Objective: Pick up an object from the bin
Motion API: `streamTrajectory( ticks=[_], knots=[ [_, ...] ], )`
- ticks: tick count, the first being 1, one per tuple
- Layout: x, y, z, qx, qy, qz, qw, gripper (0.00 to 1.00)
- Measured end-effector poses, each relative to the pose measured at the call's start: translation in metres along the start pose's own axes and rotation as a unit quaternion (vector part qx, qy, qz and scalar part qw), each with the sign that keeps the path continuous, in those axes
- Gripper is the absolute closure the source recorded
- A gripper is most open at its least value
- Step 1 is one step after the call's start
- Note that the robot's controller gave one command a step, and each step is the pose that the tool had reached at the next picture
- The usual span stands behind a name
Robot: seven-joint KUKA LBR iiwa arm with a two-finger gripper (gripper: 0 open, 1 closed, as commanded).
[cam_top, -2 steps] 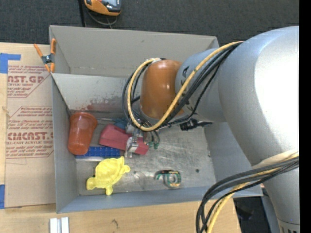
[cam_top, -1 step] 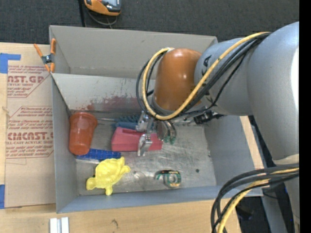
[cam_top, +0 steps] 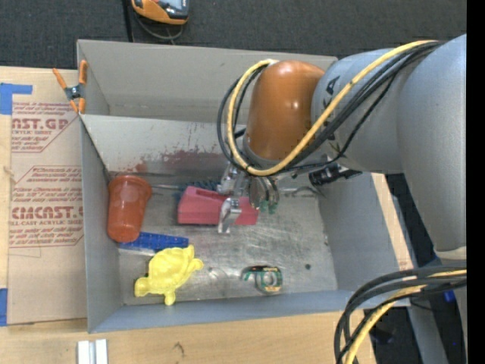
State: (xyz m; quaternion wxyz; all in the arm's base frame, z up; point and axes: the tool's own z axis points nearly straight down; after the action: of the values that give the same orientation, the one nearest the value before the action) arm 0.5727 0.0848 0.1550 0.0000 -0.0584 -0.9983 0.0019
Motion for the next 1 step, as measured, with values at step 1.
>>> streamTrajectory(
  ticks=[1],
  knots=[
    [0.0219, -0.0008, -0.0037, -0.001, 0.0027, -0.033, 0.9995, 1.0]
  ],
)
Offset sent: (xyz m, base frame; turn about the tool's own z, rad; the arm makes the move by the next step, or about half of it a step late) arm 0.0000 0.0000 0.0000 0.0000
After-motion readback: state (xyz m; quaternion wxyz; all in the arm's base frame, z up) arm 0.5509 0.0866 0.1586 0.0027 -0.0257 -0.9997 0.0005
